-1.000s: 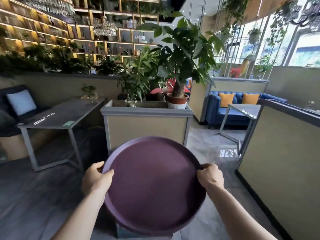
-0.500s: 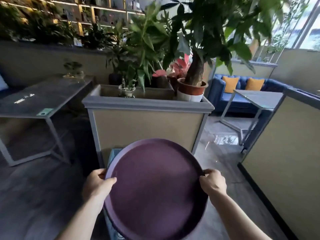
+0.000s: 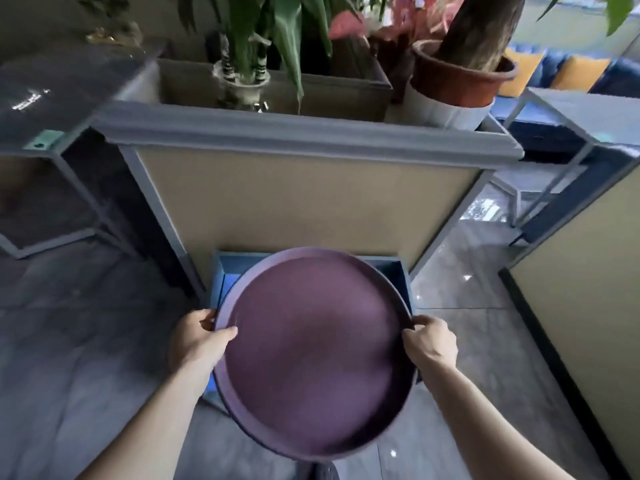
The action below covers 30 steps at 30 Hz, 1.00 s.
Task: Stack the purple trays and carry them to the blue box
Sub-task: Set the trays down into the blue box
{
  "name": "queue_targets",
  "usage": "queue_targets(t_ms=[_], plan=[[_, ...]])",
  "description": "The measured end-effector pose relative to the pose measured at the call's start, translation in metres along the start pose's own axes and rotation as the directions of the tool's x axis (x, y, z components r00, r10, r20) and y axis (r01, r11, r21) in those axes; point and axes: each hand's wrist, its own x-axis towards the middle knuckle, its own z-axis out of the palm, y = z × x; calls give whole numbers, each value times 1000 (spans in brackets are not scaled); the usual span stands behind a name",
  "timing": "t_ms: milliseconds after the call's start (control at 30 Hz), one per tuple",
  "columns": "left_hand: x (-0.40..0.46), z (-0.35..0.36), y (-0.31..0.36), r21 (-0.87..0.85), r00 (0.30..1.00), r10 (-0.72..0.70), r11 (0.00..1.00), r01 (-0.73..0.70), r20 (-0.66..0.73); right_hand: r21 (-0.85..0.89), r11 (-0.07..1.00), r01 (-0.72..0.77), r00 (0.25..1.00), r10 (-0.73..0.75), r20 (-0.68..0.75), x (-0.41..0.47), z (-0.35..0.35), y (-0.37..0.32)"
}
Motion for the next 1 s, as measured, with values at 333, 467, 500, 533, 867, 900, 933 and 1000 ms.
queue_targets(t_ms=[333,467,500,533,867,900,933,1000], plan=[[45,62,-36,147,995,-99,985,95,27,-98,995,-33,999,36,36,80,51,21],[49,81,-41,225,995,-99,970,96,2,-155,988,11,999,-5,38,100,64,28],[51,85,-43,231,995,-101,968,101,-15,-167,986,18,999,-11,40,104,67,28],[52,88,-44,236,994,-103,966,108,-32,-178,984,25,999,-18,44,108,69,28],[55,99,-50,319,993,-109,940,120,-52,-265,964,18,996,5,84,124,95,40],[56,100,-51,331,993,-106,936,118,-52,-268,963,17,996,6,83,125,97,41],[57,102,-52,344,993,-100,932,113,-55,-274,962,18,997,4,82,125,98,40],[59,104,-55,360,994,-92,927,108,-62,-295,955,27,997,-5,75,126,100,39]])
